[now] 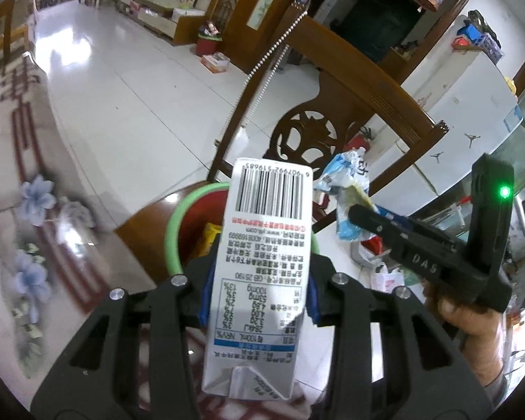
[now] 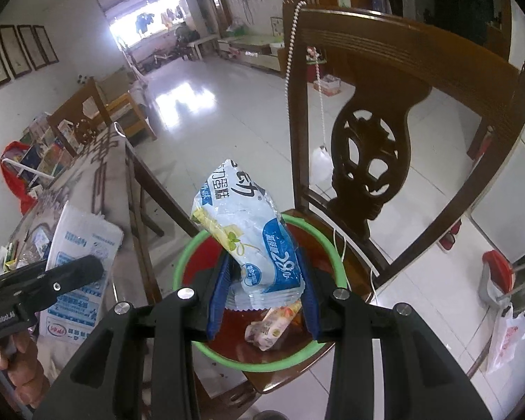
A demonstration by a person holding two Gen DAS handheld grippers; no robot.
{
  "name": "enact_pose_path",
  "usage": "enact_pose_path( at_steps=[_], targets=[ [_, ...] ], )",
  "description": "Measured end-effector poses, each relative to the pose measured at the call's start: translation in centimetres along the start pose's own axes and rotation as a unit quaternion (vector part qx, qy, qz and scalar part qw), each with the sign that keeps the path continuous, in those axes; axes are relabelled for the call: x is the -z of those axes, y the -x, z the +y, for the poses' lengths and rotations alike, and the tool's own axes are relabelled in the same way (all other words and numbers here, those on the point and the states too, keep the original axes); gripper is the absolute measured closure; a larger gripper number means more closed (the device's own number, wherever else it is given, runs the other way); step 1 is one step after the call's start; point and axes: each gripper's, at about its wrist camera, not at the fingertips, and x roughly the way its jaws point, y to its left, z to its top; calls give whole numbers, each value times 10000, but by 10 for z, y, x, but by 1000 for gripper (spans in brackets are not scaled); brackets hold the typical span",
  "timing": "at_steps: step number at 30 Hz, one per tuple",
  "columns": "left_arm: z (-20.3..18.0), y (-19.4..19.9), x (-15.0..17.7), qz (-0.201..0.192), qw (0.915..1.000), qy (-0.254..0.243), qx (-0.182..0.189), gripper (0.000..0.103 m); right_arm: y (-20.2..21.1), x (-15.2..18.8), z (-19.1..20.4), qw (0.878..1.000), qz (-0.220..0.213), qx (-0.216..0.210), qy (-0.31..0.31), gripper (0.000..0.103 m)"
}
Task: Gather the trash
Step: 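Open the right tool over the bucket while the left tool releases the milk carton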
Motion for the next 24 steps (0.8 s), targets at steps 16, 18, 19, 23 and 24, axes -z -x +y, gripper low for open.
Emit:
enact_pose_path(
  at_steps=[16,18,19,23,24],
  targets=[
    [-19,-32,-20,102,9998,169,56,65,-15,1,-10,9997,220,96,-10,68],
    [-21,-35,-24,79,9997,222,26,60,-14,1,-10,9997,218,93,-14,68],
    [-22,-36,-27,57,9996,265,45,42,-14,0,-8,9997,228,94,2,66],
    [-22,-28,-33,-158,9991,380,30,29,-17,1,-5,9995,300,74,57,49],
    [-22,-24,-33,-206,9990,394,-1,28,-17,1,-4,9996,278,68,65,44]
  ],
)
